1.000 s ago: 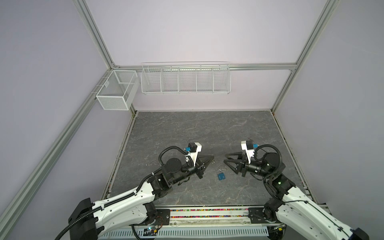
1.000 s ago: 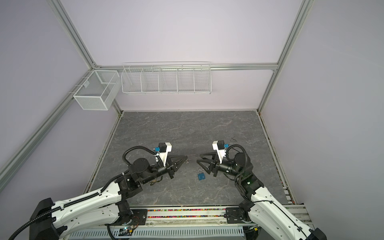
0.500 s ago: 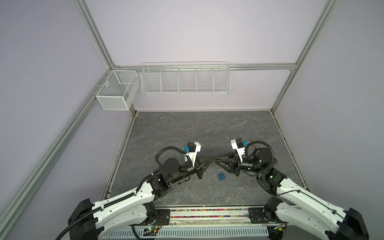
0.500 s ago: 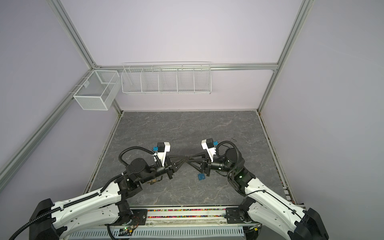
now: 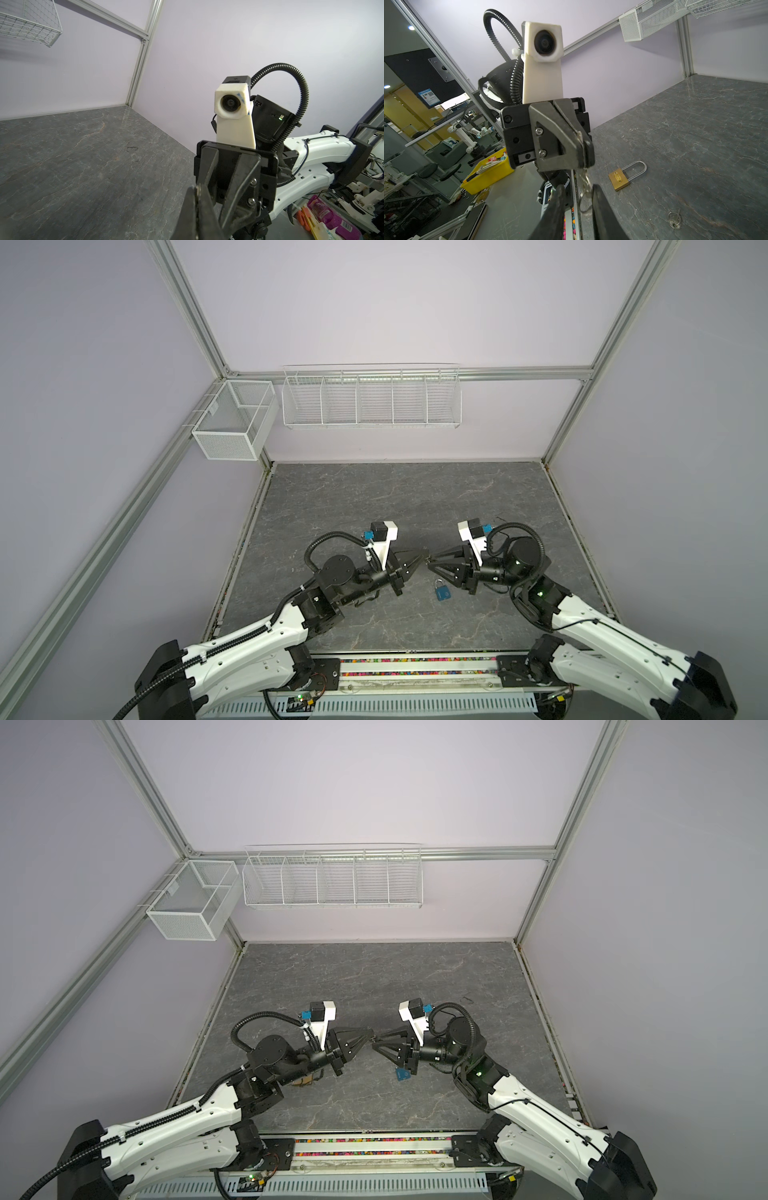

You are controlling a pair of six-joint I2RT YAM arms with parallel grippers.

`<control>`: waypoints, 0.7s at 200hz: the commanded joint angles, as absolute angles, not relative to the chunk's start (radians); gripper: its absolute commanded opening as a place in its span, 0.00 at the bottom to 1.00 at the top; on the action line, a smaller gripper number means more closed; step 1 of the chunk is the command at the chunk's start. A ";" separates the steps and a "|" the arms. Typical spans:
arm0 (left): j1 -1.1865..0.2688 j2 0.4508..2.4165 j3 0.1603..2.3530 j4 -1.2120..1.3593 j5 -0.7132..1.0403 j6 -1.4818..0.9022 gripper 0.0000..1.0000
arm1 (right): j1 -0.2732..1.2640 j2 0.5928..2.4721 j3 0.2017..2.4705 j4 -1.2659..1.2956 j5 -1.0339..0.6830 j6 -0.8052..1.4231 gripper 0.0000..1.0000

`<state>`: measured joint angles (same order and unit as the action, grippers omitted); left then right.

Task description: Unlock with the key

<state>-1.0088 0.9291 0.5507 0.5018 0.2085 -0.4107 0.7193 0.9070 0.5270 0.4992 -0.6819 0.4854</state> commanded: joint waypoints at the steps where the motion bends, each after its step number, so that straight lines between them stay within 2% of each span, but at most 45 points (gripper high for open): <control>1: -1.004 0.920 0.552 0.534 0.227 -0.422 0.00 | 0.728 0.922 0.563 0.520 -0.686 0.471 0.24; 36: -1.002 0.919 0.552 0.535 0.235 -0.427 0.00 | 0.731 0.935 0.575 0.520 -0.682 0.470 0.22; 140: -0.989 0.908 0.543 0.543 0.230 -0.430 0.00 | 0.736 0.940 0.591 0.508 -0.684 0.466 0.06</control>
<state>-0.9981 0.9230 0.5503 0.5217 0.2264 -0.4179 0.7250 0.9493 0.5728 0.4988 -0.6807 0.4789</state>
